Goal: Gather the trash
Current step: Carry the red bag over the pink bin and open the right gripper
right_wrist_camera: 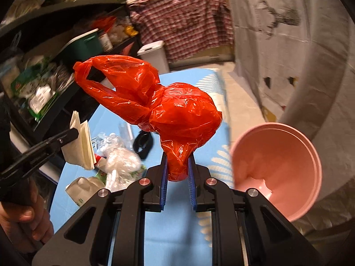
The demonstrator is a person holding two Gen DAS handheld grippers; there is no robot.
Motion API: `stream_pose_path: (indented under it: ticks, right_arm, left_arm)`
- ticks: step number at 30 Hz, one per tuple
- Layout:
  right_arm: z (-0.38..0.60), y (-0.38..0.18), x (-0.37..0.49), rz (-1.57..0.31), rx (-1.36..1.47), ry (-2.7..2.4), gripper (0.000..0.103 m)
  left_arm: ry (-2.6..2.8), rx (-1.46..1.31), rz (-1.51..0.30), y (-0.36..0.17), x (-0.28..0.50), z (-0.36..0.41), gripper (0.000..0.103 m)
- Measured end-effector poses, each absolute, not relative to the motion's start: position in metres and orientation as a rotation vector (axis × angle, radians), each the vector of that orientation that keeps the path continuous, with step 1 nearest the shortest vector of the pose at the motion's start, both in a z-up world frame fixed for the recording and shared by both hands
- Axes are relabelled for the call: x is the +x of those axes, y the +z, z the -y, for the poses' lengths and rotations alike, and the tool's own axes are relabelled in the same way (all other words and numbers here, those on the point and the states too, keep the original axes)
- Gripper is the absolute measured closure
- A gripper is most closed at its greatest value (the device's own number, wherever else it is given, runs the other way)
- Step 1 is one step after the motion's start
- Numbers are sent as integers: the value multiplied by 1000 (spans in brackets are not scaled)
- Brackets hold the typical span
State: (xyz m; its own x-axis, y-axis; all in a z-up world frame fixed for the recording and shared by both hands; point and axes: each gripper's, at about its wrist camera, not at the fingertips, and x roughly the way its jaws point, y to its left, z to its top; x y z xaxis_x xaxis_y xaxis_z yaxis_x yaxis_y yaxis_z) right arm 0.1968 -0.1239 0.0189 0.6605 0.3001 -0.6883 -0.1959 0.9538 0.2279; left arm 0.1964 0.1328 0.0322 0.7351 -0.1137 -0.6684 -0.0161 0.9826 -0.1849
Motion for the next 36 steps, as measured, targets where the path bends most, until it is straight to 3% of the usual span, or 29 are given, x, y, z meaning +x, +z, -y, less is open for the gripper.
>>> stream_pose_path:
  ticks: [24,36]
  right_arm:
    - [228,68,199,-721,96,196,86]
    - [282,55,209,-798,105,87,86]
  left_arm:
    - [-149,-126,-672,62,193,-41,99]
    - [-359,-150,-678,43,216,36,99]
